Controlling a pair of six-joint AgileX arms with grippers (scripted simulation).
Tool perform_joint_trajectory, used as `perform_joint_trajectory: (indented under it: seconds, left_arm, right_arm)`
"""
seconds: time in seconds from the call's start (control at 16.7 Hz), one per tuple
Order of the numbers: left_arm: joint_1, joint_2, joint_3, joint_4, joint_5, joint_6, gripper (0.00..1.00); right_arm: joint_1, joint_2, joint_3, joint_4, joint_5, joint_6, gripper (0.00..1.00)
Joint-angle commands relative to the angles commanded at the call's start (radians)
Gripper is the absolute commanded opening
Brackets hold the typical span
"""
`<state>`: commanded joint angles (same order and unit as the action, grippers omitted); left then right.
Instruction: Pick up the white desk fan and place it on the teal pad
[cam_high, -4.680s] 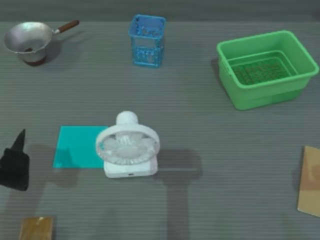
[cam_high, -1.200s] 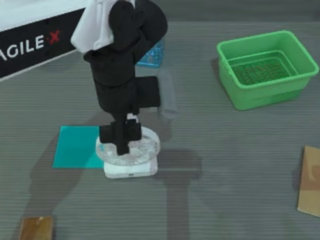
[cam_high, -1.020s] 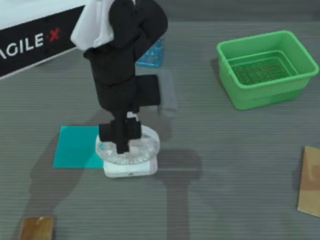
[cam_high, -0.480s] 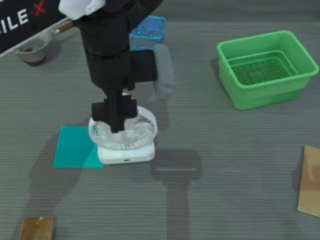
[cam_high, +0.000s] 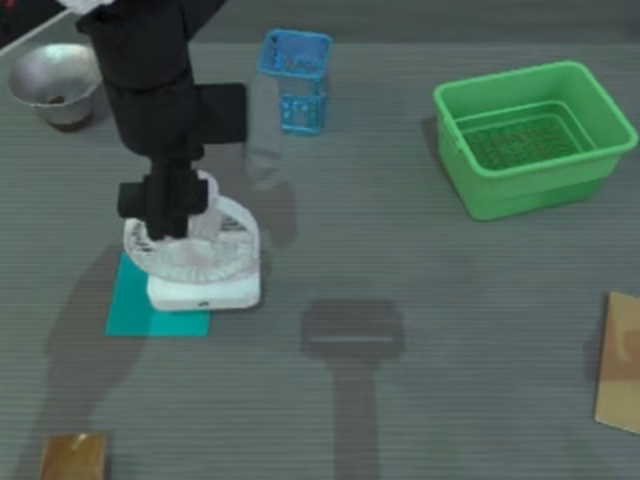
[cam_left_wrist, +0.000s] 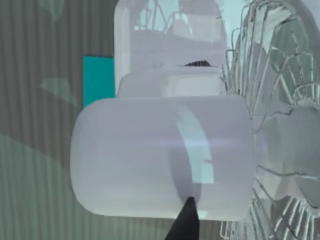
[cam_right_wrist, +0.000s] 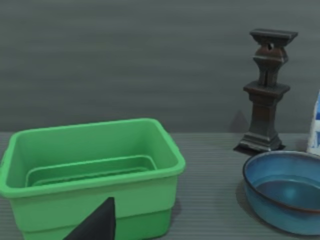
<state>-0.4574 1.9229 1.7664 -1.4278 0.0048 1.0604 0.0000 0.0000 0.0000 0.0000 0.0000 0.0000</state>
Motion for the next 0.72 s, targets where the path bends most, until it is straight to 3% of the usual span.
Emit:
perform_joint_trajectory:
  seconds: [0.36,0.72]
  left_arm:
    - [0.167,-0.024,-0.027,0.003,0.005,0.208,0.00]
    - [0.172,-0.021,-0.029,0.008,0.004,0.218,0.00]
  right_arm:
    - [0.000,0.000,0.000,0.000,0.000,0.000,1.00]
    - [0.000,0.000,0.000,0.000,0.000,0.000,1.00]
